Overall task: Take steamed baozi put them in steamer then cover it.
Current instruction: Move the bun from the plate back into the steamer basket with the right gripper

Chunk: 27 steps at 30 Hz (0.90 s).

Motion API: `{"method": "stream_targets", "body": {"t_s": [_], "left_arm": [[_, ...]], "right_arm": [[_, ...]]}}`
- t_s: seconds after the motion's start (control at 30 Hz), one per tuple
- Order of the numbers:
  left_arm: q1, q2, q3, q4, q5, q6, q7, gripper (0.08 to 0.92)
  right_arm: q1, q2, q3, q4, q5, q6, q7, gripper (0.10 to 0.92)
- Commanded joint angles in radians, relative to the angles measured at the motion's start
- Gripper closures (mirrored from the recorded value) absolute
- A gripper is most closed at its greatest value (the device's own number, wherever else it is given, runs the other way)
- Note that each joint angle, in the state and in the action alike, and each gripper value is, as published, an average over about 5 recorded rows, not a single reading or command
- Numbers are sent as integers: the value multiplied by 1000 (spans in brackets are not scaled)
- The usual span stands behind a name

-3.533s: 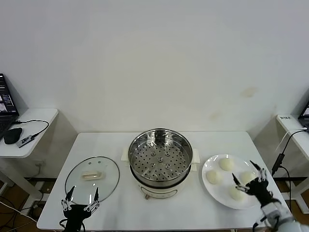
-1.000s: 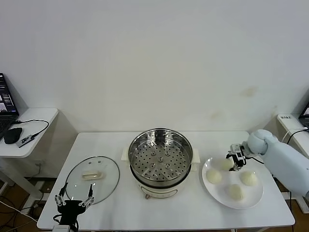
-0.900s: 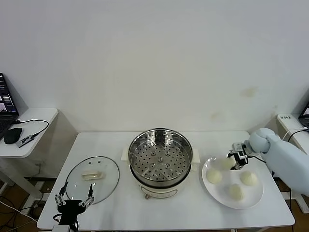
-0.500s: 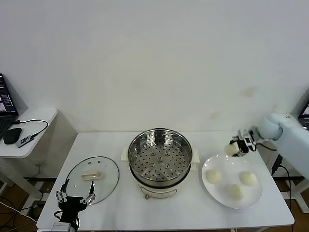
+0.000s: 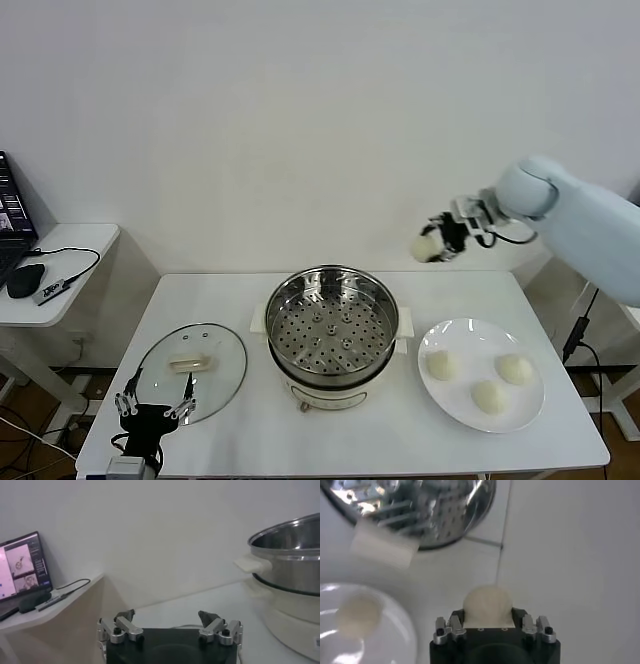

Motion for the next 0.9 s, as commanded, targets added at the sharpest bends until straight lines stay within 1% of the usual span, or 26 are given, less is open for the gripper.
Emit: {"method": "stream_targets", "body": {"t_s": [0.03,0.13,0.23,0.57,0.73,0.9], "left_arm": [[0,1,-9,1,-2,0,0,177],[4,3,-25,1,-7,1,1,177],[9,7,-38,1,-12,1,1,177],[4,4,-47,3,-12,2,2,177],[4,3,-49,8,-13,1,2,177],[2,0,-47,9,-13,0,2,177]], "right_arm": [[81,252,-137,-34,50,96,44,429],[67,286,-181,-36,17,149,52,430],[53,306,-227,-41,-54,207,55,428],[15,318,-289,-50,-243,379,72,422],[1,333,-277,-94,-330,444,93,416],[-19,347,-259,-142,-383,479,109,414]]}}
